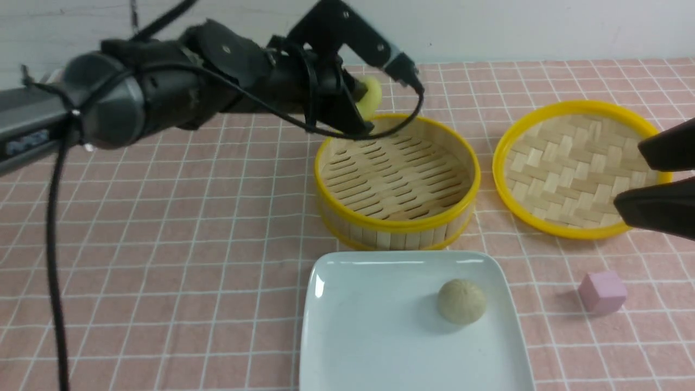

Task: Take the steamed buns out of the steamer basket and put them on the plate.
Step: Use the left arm to put the steamed stuffed bun into the plate

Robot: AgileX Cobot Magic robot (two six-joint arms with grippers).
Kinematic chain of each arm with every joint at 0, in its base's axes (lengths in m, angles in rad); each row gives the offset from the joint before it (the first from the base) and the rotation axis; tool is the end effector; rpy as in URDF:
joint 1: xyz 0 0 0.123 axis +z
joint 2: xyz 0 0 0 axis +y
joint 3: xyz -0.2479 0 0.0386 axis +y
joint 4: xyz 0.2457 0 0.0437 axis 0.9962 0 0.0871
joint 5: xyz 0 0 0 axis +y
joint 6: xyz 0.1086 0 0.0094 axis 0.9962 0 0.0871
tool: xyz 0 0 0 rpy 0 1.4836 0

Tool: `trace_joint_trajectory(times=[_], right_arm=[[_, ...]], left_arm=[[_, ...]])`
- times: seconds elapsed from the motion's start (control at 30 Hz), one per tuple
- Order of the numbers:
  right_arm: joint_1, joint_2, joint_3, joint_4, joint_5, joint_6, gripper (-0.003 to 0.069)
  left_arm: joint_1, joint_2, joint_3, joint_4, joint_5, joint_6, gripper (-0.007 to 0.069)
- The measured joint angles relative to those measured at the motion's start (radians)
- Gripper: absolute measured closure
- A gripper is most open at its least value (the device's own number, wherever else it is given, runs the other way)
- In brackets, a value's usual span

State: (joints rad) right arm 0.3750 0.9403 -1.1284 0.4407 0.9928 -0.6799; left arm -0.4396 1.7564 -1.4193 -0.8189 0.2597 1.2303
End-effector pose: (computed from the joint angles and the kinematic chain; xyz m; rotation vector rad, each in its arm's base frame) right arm 0.1699 0.1088 0.3715 -1.0437 1.9549 0.3795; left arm 0.3780 -0.2004 0.2749 0.9483 1.7580 -0.1958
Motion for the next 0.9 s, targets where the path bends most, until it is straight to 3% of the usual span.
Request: trace_joint_trajectory(times=[0.13, 0.23, 0.3, 0.47, 0.57, 0.73, 0.9], right_arm=[[0.000, 0.000, 0.000, 0.000, 0.001, 0.001, 0.0225], [0.000, 0.000, 0.000, 0.000, 0.015, 0.026, 0.0225], [0.000, 0.000, 0.000, 0.000, 0.020, 0.032, 0.0225], [0.000, 0.000, 0.000, 0.000, 0.026, 0.050, 0.0225], [0.000, 0.000, 0.000, 0.000, 0.026, 0.052, 0.0225], [0.000, 0.000, 0.000, 0.003, 0.027, 0.052, 0.0225], [0.000, 0.000, 0.000, 0.017, 0.030, 0.052, 0.0225]], left_arm=[[0.049, -0.100, 0.000, -0.001, 0.142, -0.102, 0.0601], [0.135, -0.194, 0.000, 0.016, 0.384, -0.225, 0.0601], [0.159, -0.212, 0.000, 0.026, 0.456, -0.247, 0.0601], [0.235, -0.258, 0.001, 0.058, 0.809, -0.299, 0.0601], [0.225, -0.246, 0.001, 0.073, 0.936, -0.305, 0.0601], [0.161, -0.186, 0.003, 0.110, 0.955, -0.336, 0.0599], [0.014, -0.027, 0.014, 0.278, 0.942, -0.425, 0.0597]])
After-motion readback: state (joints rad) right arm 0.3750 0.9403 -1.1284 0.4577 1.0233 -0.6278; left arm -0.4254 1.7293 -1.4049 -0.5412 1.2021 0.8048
